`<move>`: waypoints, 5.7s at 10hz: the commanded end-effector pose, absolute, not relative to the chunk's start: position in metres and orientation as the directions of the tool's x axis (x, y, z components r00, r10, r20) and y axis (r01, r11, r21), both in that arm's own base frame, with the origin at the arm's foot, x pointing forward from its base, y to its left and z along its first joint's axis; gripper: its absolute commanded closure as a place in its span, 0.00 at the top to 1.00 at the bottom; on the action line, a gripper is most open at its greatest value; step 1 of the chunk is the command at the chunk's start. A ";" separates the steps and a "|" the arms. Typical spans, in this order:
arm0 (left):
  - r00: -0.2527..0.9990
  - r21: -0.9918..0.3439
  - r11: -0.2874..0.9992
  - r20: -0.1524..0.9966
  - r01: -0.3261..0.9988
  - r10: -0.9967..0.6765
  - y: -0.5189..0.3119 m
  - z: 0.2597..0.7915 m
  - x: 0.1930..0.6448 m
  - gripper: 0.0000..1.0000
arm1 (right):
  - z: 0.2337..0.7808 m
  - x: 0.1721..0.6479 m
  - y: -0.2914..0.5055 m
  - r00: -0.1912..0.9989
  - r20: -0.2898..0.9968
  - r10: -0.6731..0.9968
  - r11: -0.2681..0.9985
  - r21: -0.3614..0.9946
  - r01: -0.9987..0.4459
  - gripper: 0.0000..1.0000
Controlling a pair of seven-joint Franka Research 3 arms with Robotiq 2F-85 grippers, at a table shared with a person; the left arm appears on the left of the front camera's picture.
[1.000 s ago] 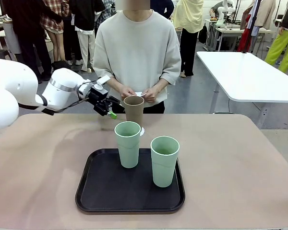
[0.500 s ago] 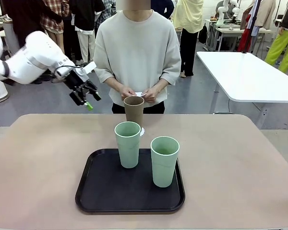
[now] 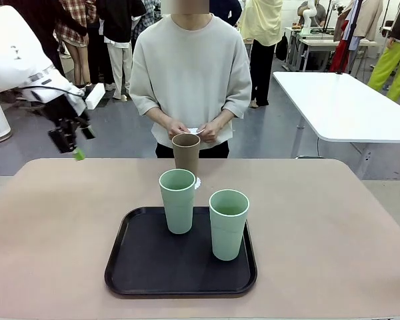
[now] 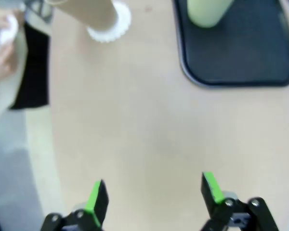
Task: Place coasters on the table and set cups on them.
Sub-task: Pick up one Reusable plastic cup and place it on a coaster set by the human, then take one Reusable plastic cup from the Flat Tray and place it on a coaster set by the human.
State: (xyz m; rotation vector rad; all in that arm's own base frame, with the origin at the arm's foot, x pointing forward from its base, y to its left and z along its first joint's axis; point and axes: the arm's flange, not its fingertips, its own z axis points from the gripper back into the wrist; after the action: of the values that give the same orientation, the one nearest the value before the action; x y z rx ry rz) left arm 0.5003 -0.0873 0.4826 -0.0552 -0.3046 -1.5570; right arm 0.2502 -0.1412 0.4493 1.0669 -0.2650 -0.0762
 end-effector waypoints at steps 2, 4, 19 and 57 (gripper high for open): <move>0.089 0.138 0.095 0.051 0.986 -0.995 -0.089 0.492 0.457 1.00 | 0.450 0.251 -0.142 0.963 0.186 -0.193 0.470 0.879 -0.076 1.00; 0.090 0.110 0.093 0.033 0.990 -0.995 -0.085 0.498 0.443 1.00 | 0.450 0.251 -0.142 0.963 0.186 -0.193 0.470 0.879 -0.076 1.00; 0.536 -0.316 0.437 0.409 0.842 -0.738 -0.035 0.512 0.435 1.00 | 0.450 0.251 -0.142 0.963 0.186 -0.193 0.470 0.879 -0.076 1.00; 0.948 -0.869 0.381 0.300 0.316 -0.103 0.274 0.441 0.399 1.00 | 0.450 0.251 -0.142 0.963 0.186 -0.193 0.470 0.879 -0.076 1.00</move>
State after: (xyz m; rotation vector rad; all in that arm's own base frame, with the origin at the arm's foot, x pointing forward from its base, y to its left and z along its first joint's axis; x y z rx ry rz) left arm 0.3981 0.2732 0.4390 -1.1547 -0.2076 -0.2689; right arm 0.2492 -0.1425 0.4498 1.0676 -0.2663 -0.0796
